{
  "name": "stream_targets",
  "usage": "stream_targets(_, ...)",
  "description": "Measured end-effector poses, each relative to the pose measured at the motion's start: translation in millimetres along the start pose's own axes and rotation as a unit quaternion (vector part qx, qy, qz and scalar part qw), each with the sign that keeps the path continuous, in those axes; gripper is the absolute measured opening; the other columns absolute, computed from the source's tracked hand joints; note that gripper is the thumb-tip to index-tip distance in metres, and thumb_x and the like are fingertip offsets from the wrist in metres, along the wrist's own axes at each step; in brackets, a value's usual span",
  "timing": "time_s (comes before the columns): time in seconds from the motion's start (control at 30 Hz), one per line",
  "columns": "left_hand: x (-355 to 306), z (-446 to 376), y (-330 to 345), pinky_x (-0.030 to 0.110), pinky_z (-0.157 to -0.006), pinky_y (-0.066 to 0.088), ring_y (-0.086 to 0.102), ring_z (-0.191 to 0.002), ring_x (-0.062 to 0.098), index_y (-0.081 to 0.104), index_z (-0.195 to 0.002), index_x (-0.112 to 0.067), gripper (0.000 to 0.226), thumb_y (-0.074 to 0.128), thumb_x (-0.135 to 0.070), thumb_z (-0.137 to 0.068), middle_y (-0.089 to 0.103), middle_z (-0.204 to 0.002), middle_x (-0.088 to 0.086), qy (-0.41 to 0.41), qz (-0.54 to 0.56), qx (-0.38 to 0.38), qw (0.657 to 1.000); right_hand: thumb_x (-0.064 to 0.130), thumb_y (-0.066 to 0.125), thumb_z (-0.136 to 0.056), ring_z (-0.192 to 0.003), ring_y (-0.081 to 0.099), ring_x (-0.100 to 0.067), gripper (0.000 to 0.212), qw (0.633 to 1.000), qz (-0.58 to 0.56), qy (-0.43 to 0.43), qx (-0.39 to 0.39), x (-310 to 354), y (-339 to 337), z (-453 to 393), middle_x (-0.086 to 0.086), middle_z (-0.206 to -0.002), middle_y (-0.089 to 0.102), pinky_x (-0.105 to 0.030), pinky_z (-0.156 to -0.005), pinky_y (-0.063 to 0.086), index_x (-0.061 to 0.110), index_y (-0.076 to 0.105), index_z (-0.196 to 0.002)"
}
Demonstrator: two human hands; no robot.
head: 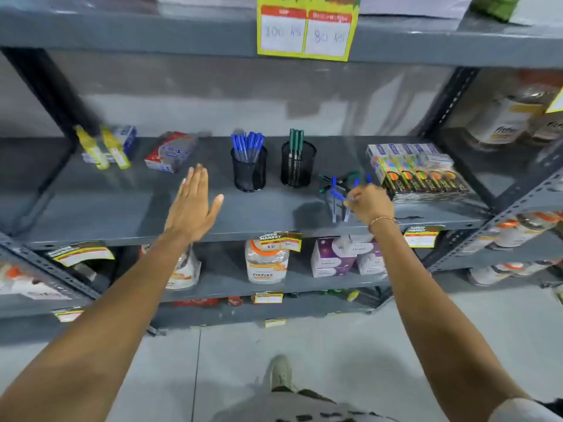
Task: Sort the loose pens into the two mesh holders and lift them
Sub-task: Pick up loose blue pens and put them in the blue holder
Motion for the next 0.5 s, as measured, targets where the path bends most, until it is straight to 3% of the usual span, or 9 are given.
stream_targets(0.13, 27, -21, 28, 0.036, -0.121, -0.003, -0.009, -0.149, 0.024, -0.003, -0.150, 0.001, 0.070, 0.028, -0.038, -0.101, -0.008, -0.161, 0.015, -0.062, -0.008, 0.072, 0.995, 0.027, 0.071, -0.080, -0.096, 0.064, -0.034, 0.018, 0.997, 0.057, 0.025, 0.050, -8, 13, -20, -0.016, -0.102, 0.069, -0.042, -0.082, 0.056, 0.014, 0.073, -0.093)
stream_targets(0.3, 48, -44, 42, 0.037, -0.121, -0.003, -0.009, -0.149, 0.025, -0.002, -0.150, 0.002, 0.069, 0.027, -0.037, -0.101, -0.007, -0.161, 0.017, -0.073, -0.021, 0.103, 0.992, 0.028, 0.070, -0.082, -0.101, 0.062, -0.033, 0.018, 0.996, 0.055, 0.037, 0.058, -9, 19, -38, -0.014, -0.102, 0.069, -0.040, -0.084, 0.055, 0.015, 0.074, -0.094)
stream_targets(0.5, 67, -43, 64, 0.038, -0.121, -0.003, -0.008, -0.149, 0.026, -0.001, -0.150, 0.002, 0.070, 0.025, -0.041, -0.101, -0.006, -0.161, 0.017, -0.087, -0.029, 0.156, 0.983, 0.023, 0.056, -0.092, -0.102, 0.062, -0.036, 0.020, 0.999, 0.000, 0.040, -0.028, 13, -21, -49, -0.020, -0.106, 0.068, -0.039, -0.083, 0.051, 0.011, 0.067, -0.104)
Point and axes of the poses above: each hand's wrist, its own z-axis away from the middle knuckle, its own y-axis out of the palm, x = y × z, the point moved 7 cm from there along -z, towards the middle knuckle
